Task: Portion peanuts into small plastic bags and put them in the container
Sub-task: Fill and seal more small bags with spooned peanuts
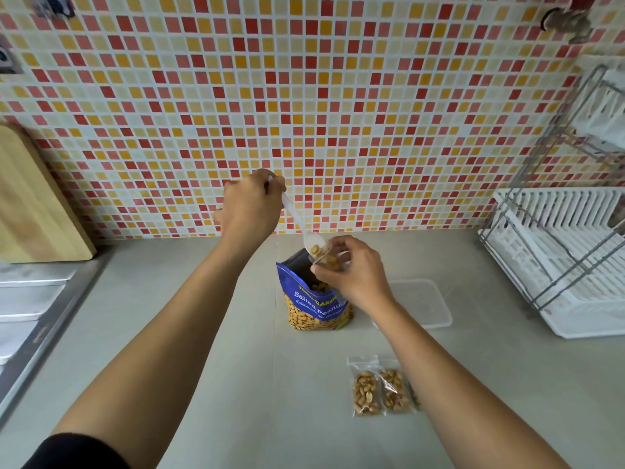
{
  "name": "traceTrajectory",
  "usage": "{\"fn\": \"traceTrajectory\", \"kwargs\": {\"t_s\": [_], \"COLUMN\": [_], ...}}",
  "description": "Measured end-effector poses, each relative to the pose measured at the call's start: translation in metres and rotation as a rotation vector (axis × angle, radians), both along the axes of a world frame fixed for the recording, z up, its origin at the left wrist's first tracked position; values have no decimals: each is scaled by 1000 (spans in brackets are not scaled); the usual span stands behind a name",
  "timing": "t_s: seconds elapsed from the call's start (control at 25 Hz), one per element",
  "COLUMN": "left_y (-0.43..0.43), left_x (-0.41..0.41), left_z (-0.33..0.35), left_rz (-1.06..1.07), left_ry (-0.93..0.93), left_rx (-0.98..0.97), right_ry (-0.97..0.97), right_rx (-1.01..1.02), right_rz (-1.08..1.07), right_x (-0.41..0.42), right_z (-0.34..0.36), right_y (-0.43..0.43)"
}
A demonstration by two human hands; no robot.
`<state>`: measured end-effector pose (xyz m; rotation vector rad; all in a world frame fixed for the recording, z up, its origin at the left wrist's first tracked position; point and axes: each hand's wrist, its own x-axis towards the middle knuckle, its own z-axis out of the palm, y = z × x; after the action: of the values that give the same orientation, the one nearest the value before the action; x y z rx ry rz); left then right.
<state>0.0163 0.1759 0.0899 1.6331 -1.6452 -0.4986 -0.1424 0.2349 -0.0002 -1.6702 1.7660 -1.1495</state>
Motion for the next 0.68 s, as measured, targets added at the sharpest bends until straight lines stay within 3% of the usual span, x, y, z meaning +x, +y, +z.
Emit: {"fn": "traceTrajectory", "kwargs": {"t_s": [0.16, 0.4, 0.68], "left_y": [5, 5, 17], "left_x": [-1, 15, -8], "left_z": [10, 13, -52], "left_rz": [-37, 83, -186], "left_ry": [50, 317, 71], "left_rx": [-67, -90, 360], "right_ry": [-21, -49, -51], "right_rx": [1, 26, 1], "right_rz": [-9, -57, -136], "right_x": [-1, -14, -27], "right_z": [1, 6, 21], "right_y": [2, 9, 21]}}
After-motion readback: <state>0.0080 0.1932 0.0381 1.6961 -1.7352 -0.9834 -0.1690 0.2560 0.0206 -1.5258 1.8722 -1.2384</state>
